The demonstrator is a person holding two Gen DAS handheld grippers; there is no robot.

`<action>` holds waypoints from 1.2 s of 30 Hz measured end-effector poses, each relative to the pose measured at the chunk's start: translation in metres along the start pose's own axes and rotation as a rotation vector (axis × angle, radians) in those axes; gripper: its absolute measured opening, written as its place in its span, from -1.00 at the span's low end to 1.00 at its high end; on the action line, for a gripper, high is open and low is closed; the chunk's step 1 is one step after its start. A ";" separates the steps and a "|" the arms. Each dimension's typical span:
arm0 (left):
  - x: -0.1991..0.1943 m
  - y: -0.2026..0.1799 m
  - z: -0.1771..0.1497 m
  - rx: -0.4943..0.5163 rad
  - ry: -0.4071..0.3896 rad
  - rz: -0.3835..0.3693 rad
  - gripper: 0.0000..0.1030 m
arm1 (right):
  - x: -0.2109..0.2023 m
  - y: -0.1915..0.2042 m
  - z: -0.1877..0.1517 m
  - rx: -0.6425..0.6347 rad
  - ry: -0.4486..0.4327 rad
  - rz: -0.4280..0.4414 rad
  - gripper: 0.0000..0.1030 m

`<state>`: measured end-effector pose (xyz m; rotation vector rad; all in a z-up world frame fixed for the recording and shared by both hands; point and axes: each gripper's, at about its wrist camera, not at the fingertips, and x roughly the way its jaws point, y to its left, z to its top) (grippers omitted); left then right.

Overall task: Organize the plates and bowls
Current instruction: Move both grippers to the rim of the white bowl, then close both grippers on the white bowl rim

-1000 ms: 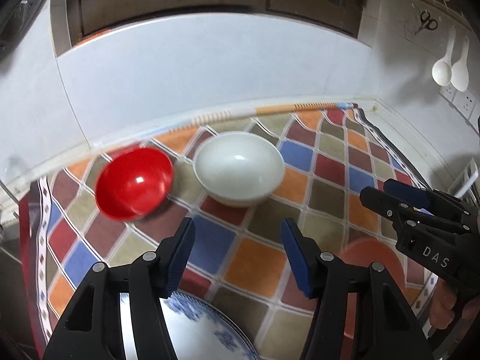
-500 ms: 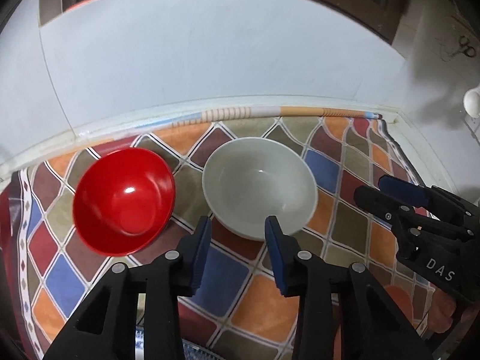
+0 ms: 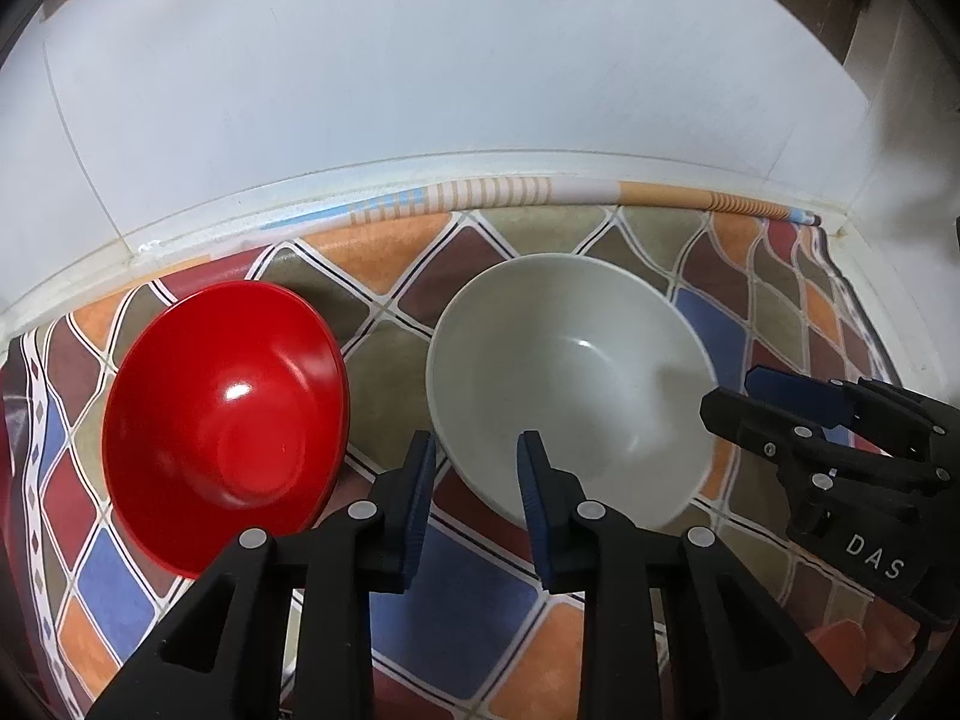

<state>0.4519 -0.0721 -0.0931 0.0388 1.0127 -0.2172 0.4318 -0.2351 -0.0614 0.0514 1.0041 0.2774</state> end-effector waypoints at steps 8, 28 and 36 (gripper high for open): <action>0.018 0.000 0.009 0.013 0.019 0.026 -0.52 | 0.020 -0.001 0.003 0.008 0.040 0.022 -0.41; 0.004 -0.003 0.010 0.032 -0.005 0.021 -0.67 | 0.018 0.006 0.004 -0.008 0.045 -0.019 -0.67; -0.036 -0.011 0.001 0.054 -0.065 -0.013 -0.67 | -0.016 0.009 0.001 0.028 0.006 -0.033 -0.67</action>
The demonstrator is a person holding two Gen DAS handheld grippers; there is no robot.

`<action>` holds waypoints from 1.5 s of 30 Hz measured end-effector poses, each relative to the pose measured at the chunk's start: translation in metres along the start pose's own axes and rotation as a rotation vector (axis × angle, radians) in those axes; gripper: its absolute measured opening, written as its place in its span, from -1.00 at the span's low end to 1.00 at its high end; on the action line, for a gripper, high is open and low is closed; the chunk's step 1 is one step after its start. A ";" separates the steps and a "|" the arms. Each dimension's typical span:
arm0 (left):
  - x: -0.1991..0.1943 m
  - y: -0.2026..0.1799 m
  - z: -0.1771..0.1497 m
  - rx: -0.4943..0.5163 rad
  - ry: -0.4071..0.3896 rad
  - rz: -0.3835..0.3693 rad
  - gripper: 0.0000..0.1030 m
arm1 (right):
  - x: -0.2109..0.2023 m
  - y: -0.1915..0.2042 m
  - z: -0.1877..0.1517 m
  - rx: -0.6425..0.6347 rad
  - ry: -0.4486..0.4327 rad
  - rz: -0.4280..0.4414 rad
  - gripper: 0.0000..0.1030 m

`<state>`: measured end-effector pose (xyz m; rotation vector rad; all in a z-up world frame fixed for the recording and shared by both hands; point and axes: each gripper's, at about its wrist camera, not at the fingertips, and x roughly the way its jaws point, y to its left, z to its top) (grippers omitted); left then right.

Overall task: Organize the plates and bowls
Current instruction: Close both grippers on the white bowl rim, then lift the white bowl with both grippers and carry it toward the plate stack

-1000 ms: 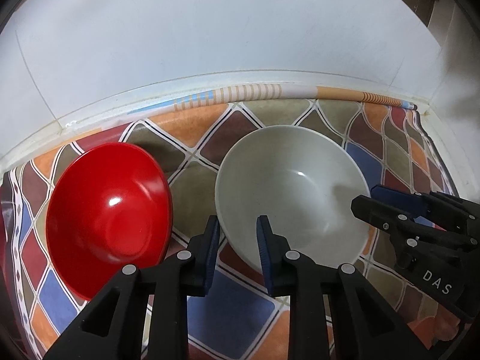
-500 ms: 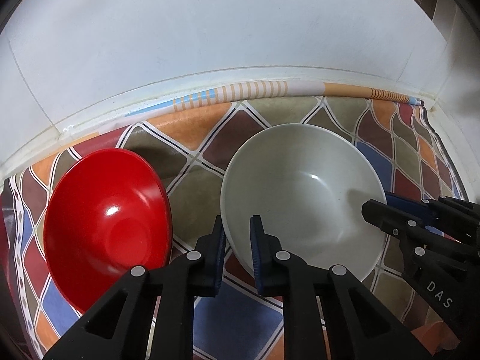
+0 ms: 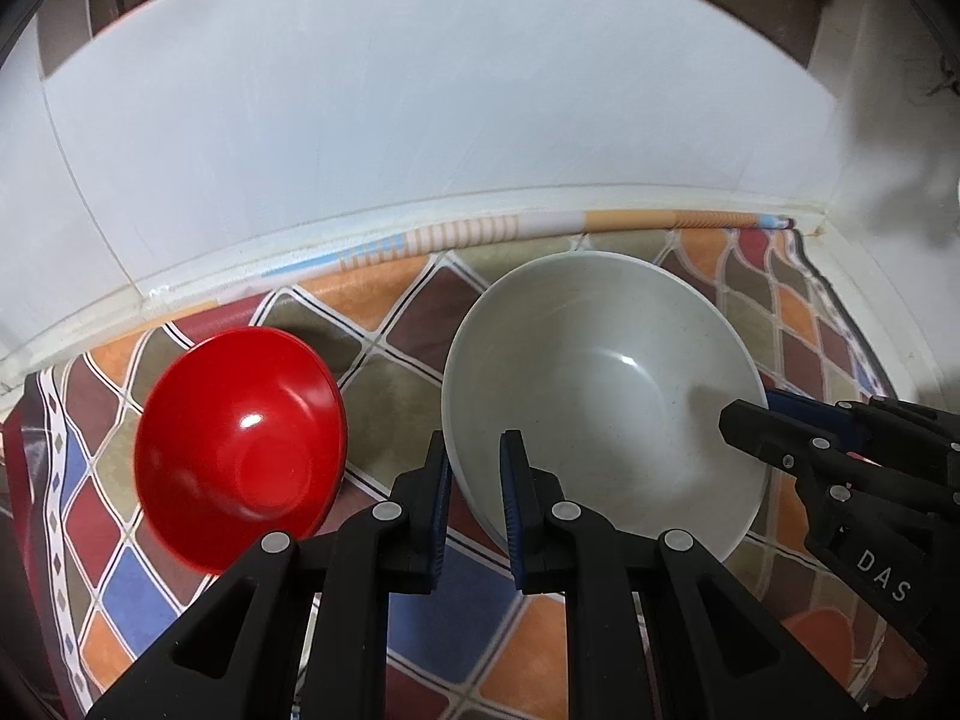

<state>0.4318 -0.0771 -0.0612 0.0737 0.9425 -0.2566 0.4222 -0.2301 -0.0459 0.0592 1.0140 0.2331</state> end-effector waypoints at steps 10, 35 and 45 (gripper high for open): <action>-0.047 -0.024 -0.023 0.029 -0.053 -0.073 -0.65 | -0.053 -0.001 -0.025 0.056 -0.058 -0.020 -0.67; -0.087 -0.083 -0.093 0.134 -0.010 -0.187 -0.63 | -0.134 -0.025 -0.125 0.166 -0.100 -0.119 -0.67; -0.080 -0.098 -0.112 0.159 0.047 -0.187 -0.63 | -0.130 -0.038 -0.155 0.202 -0.046 -0.116 -0.67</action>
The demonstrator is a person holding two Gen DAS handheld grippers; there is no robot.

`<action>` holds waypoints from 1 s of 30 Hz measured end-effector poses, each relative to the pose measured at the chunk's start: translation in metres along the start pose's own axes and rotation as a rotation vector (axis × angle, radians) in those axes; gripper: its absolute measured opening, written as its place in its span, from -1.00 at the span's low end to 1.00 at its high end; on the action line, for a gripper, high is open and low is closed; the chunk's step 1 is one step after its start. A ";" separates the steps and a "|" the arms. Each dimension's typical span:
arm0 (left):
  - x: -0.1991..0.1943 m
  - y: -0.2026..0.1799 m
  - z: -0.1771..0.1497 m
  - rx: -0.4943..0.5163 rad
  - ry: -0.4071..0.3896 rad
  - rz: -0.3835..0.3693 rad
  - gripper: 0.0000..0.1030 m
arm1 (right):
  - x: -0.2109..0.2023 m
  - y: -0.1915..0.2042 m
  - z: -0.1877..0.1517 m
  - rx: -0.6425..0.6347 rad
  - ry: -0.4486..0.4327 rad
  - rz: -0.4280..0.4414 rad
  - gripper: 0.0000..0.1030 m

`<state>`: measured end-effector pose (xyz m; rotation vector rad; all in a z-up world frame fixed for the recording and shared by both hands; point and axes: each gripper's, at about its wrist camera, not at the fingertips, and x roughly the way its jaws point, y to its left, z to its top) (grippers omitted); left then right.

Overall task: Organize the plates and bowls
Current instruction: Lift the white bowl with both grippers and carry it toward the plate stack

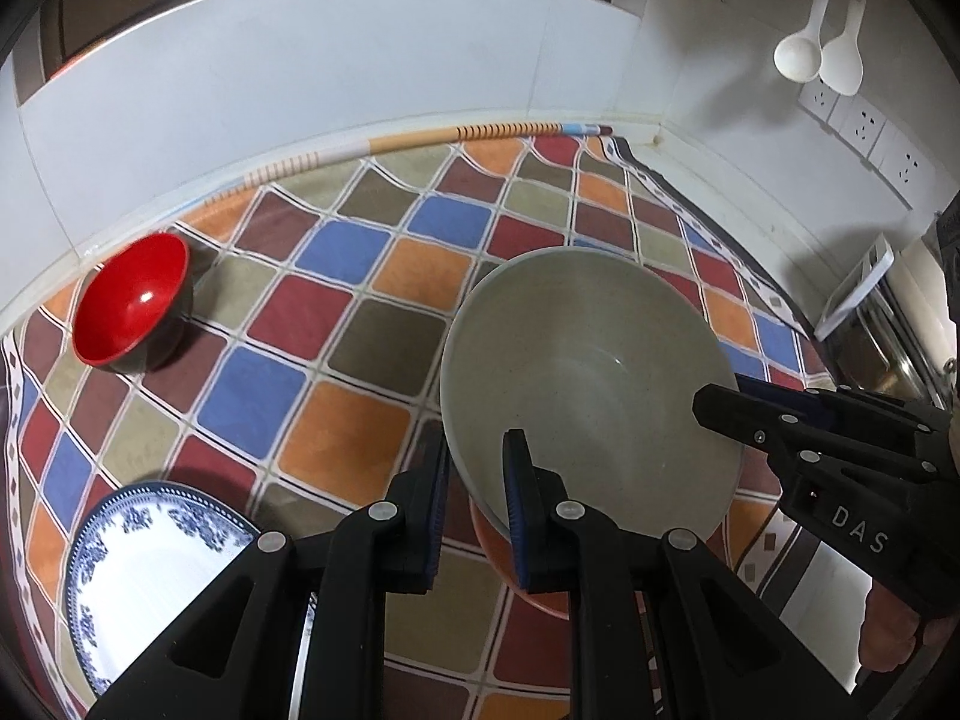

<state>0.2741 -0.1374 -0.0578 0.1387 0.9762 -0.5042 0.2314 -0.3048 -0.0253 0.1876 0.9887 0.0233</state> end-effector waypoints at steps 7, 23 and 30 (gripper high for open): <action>0.006 -0.004 -0.011 0.010 0.027 0.002 -0.64 | 0.005 -0.008 -0.013 0.017 0.040 -0.002 -0.67; 0.016 -0.009 -0.023 0.025 0.081 -0.005 -0.64 | 0.011 -0.012 -0.032 0.008 0.087 -0.017 -0.67; 0.016 -0.011 -0.025 0.027 0.083 -0.006 -0.60 | 0.015 -0.012 -0.037 0.006 0.106 -0.020 -0.67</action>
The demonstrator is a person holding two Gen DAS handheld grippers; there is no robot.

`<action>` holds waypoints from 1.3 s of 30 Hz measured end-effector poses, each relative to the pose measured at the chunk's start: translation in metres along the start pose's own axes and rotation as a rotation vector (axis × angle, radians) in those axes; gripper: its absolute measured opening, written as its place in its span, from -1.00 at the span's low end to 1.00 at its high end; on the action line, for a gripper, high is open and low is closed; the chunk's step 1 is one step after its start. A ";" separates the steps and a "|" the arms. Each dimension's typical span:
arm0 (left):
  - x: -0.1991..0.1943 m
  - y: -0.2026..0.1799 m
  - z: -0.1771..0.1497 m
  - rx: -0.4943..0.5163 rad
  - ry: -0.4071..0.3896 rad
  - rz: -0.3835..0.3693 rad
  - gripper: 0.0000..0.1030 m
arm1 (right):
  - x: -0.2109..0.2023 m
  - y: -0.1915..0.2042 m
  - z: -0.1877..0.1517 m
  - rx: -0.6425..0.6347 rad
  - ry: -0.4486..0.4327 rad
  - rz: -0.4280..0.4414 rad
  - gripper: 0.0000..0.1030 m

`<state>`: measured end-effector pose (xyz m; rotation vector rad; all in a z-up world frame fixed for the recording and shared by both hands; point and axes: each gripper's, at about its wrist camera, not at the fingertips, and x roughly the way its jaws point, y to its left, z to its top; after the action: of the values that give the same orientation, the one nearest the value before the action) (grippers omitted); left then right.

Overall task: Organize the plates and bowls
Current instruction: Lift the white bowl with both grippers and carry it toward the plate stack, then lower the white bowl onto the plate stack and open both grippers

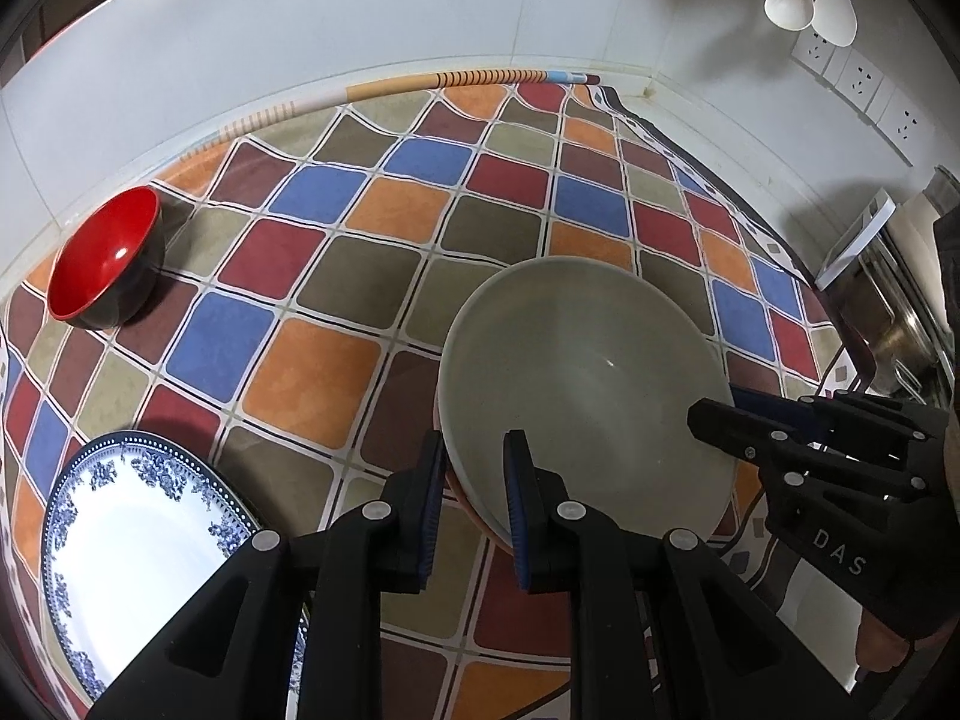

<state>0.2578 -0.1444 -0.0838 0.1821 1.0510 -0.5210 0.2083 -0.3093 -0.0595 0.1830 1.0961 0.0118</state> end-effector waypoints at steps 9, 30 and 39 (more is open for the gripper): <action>-0.003 -0.001 0.001 0.010 -0.013 -0.005 0.04 | 0.000 -0.001 -0.003 0.010 -0.005 0.003 -0.65; -0.060 0.058 0.009 -0.059 -0.171 0.091 0.46 | -0.024 0.029 0.010 0.011 -0.164 -0.045 0.24; -0.096 0.111 0.009 -0.121 -0.246 0.161 0.70 | -0.040 0.076 0.031 0.014 -0.251 0.007 0.48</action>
<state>0.2821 -0.0205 -0.0081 0.0917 0.8172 -0.3239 0.2232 -0.2430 0.0008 0.1952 0.8450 -0.0126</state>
